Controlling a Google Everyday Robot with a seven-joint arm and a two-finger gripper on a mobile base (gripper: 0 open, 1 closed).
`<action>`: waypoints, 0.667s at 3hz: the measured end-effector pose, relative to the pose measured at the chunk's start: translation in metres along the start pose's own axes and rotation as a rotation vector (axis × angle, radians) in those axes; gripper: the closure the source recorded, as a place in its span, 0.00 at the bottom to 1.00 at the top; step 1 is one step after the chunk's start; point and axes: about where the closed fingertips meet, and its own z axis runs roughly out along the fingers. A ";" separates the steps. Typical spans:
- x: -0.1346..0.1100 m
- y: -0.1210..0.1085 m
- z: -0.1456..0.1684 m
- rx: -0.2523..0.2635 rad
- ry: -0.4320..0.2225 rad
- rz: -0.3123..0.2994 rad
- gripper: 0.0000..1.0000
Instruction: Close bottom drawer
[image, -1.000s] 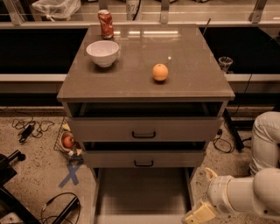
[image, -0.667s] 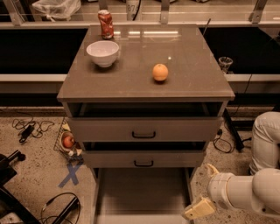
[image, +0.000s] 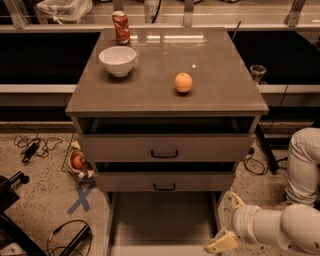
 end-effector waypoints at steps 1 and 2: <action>0.028 -0.007 0.018 0.028 -0.106 -0.073 0.00; 0.088 -0.009 0.028 0.049 -0.176 -0.134 0.00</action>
Offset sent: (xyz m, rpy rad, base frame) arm -0.0546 -0.0655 -0.1893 0.1638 -0.3167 0.1780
